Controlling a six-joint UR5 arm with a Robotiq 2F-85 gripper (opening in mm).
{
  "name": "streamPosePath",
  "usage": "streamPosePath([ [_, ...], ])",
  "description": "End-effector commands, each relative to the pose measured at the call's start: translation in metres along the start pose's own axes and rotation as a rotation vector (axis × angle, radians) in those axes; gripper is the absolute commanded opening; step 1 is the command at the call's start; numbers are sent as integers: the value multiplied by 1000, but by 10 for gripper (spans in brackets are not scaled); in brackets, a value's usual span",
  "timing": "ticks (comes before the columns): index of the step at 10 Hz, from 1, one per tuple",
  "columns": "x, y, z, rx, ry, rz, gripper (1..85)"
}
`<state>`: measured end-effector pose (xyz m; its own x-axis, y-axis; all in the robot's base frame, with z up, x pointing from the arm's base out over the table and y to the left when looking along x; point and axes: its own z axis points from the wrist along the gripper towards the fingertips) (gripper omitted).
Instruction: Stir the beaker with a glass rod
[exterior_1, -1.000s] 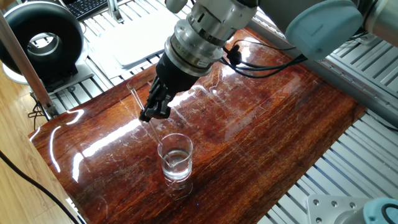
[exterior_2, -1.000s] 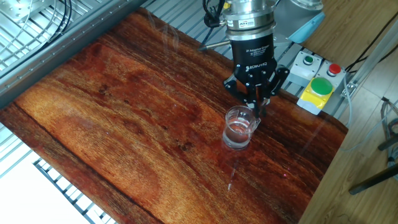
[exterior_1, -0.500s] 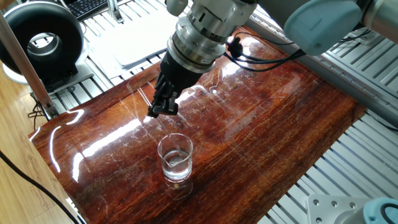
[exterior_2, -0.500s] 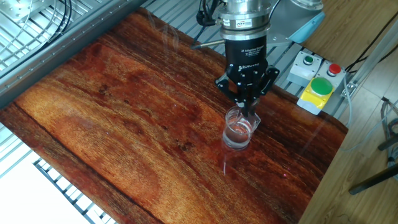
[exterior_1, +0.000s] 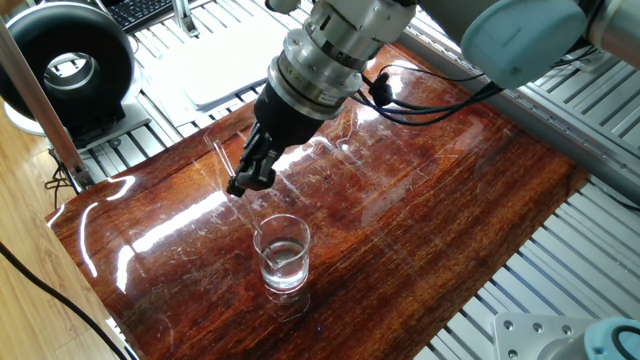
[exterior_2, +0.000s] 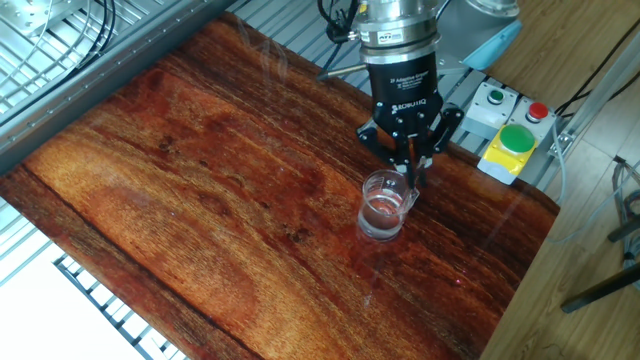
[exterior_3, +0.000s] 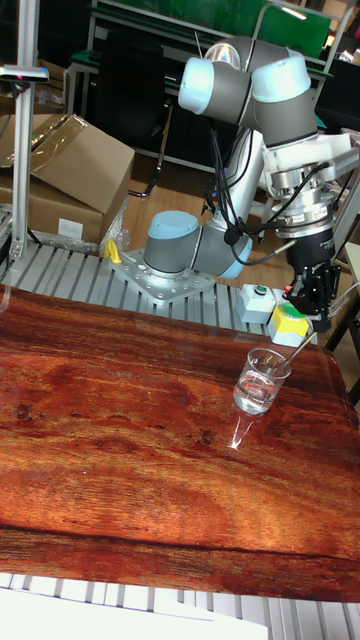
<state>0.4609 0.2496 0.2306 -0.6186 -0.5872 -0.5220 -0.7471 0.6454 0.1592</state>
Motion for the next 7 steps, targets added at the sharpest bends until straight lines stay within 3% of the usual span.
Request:
streamPosePath([
  [1, -7, -20, -3, 66, 6, -103, 10],
  [3, -2, -27, -5, 89, 34, -145, 10],
  [7, 21, -23, 5, 81, 110, -42, 10],
])
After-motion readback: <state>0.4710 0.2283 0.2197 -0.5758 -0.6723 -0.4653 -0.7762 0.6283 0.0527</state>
